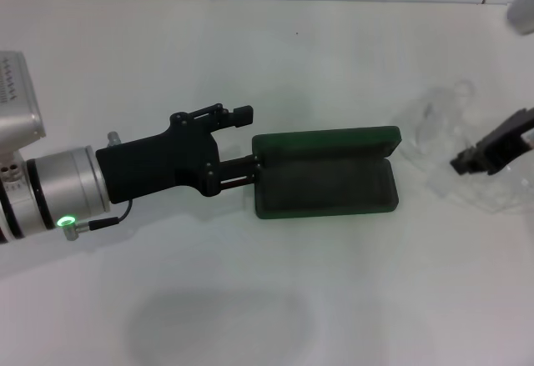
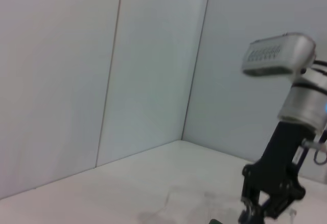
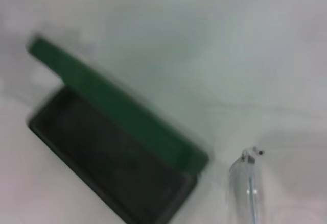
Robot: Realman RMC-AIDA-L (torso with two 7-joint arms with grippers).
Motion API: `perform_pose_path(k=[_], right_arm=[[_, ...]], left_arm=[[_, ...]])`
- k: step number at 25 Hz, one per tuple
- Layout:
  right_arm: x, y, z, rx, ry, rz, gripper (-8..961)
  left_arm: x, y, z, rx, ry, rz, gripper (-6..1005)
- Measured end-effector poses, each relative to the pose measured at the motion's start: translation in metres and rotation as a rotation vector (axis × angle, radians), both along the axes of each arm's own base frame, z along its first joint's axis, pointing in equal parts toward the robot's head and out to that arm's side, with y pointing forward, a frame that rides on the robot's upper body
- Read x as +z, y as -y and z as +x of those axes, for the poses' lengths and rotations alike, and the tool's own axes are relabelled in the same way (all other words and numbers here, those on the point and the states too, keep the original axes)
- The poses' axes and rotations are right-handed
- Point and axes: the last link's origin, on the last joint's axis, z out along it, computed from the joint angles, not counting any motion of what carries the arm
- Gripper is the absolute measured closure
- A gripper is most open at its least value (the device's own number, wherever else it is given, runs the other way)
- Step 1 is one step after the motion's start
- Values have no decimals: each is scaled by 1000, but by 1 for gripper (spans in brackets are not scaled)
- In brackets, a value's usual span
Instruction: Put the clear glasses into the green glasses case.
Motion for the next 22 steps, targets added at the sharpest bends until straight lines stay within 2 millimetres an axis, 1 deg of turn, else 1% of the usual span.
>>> perform_pose_path(k=[5,6,7,10,12,15,17,19,21,22], right_arm=[[24,6,3,38,-173,48,828],[32,9,5,84,-256,74,829],[32,9,5,84,-256,74,829],[39,16,8,171,-394,102,830],[39,21,10,233,-476,113,830],[35,30,12,362,-570,118,830],[30,37,14,454,-621,109,830],[20,49,16,572,-692,80,830],[13,59,17,649,-743,46,830],[11,61,18,660,-756,34,830]], left_arm=[[1,-1,1,2,7,4,240],[2,-2,1,18,34,16,240],[2,-2,1,18,34,16,240],[6,-3,0,45,77,37,240],[9,-5,1,54,99,54,240],[12,-7,2,60,120,67,240],[15,-11,6,60,142,82,240],[18,-14,9,56,160,98,240],[24,-21,15,43,182,123,240],[28,-26,19,34,192,136,240]])
